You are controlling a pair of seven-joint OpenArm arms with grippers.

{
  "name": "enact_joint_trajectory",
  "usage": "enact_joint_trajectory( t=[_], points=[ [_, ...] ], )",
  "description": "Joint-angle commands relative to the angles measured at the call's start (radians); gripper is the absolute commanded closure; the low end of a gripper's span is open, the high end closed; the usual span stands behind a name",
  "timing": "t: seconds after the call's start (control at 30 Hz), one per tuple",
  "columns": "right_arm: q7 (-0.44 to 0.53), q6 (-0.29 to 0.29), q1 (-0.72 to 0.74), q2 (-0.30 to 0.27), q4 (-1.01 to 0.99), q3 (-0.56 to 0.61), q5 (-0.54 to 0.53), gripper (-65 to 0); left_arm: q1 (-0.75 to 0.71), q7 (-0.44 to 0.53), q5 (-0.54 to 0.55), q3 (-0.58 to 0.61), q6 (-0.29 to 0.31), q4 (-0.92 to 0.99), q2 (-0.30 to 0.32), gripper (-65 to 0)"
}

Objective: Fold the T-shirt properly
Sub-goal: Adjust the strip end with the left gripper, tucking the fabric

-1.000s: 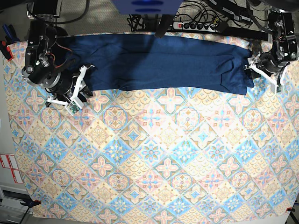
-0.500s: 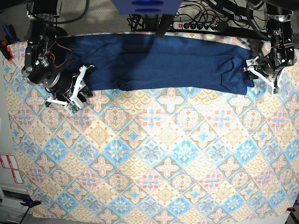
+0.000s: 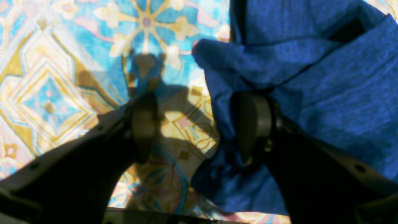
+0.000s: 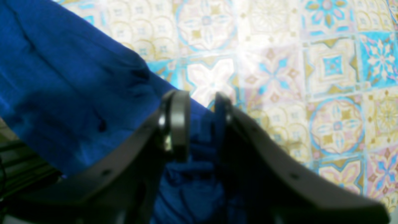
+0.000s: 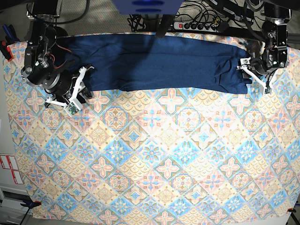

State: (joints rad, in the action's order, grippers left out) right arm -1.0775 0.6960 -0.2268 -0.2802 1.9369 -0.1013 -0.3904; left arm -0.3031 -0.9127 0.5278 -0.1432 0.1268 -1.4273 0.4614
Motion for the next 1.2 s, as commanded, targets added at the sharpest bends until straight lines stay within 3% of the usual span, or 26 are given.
enact_joint_trajectory(
  t=[0.0,0.13,0.37,0.7,0.93,1.17],
  points=[
    [0.02,0.002,0.011,-0.011,0.016,-0.007,-0.012,-13.5,-0.008,-0.021,0.028,0.014,0.02,-0.005,-0.01,-39.4],
    [0.02,0.002,0.013,-0.011,0.016,-0.007,-0.012,-13.5,-0.006,-0.021,0.03,0.073,0.02,-0.007,-0.01,-39.3],
    [0.02,0.002,0.013,-0.011,0.016,-0.007,-0.009,-13.5,-0.006,-0.021,0.03,0.069,0.02,-0.022,-0.005,-39.3],
    [0.02,0.002,0.013,-0.011,0.016,-0.007,-0.008,-13.5,-0.107,-0.032,0.027,-0.098,0.02,-0.251,0.001,-39.3],
    [0.02,0.002,0.013,-0.011,0.014,-0.007,-0.008,-13.5,-0.112,-0.032,0.039,-0.1,0.02,-0.252,0.015,-39.3],
    [0.02,0.002,0.013,-0.011,0.014,-0.007,-0.011,-13.5,-0.121,-0.032,0.137,-0.1,0.02,-0.24,0.041,-39.9]
  ],
)
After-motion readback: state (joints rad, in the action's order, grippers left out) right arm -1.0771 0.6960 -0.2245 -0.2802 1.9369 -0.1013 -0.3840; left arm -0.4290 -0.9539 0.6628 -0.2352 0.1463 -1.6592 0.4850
